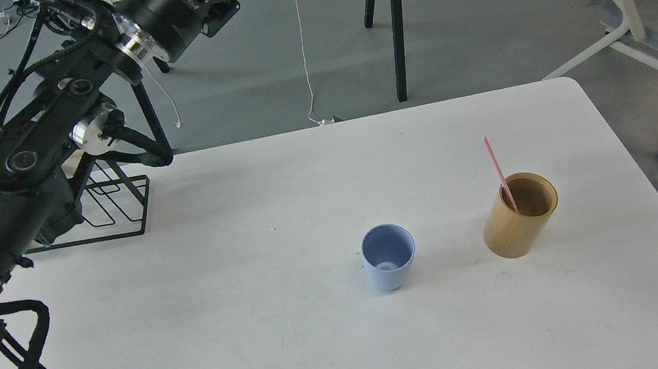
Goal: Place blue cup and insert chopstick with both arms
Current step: 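Release the blue cup and raise the left arm away, then grasp the pink stick in the tan cup with the right gripper and lift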
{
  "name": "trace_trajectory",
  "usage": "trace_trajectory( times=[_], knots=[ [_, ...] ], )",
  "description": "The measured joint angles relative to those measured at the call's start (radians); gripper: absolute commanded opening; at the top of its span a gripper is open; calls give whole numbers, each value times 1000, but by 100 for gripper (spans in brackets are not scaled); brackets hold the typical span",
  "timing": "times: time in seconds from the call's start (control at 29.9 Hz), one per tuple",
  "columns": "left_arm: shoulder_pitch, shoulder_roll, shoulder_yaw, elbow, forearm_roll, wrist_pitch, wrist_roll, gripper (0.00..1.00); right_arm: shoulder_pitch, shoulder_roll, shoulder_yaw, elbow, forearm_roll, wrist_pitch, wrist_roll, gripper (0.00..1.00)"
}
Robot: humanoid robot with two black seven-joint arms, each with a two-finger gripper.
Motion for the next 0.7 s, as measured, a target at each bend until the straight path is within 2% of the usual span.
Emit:
trace_trajectory(
  times=[0.13, 0.27, 0.43, 0.7],
  knots=[
    [15, 1, -1, 123, -338, -60, 7, 100, -6, -2, -40, 127, -276, -12, 0, 93],
    [20, -1, 5, 196, -540, -73, 16, 100, -7, -1, -111, 226, -526, -50, 3, 85],
    [42, -2, -3, 208, -585, -74, 21, 100, -9, 7, -212, 277, -781, -96, 4, 81],
    [47, 0, -6, 209, -636, -74, 21, 100, -34, -8, -388, 281, -980, -200, 26, 78]
  ],
)
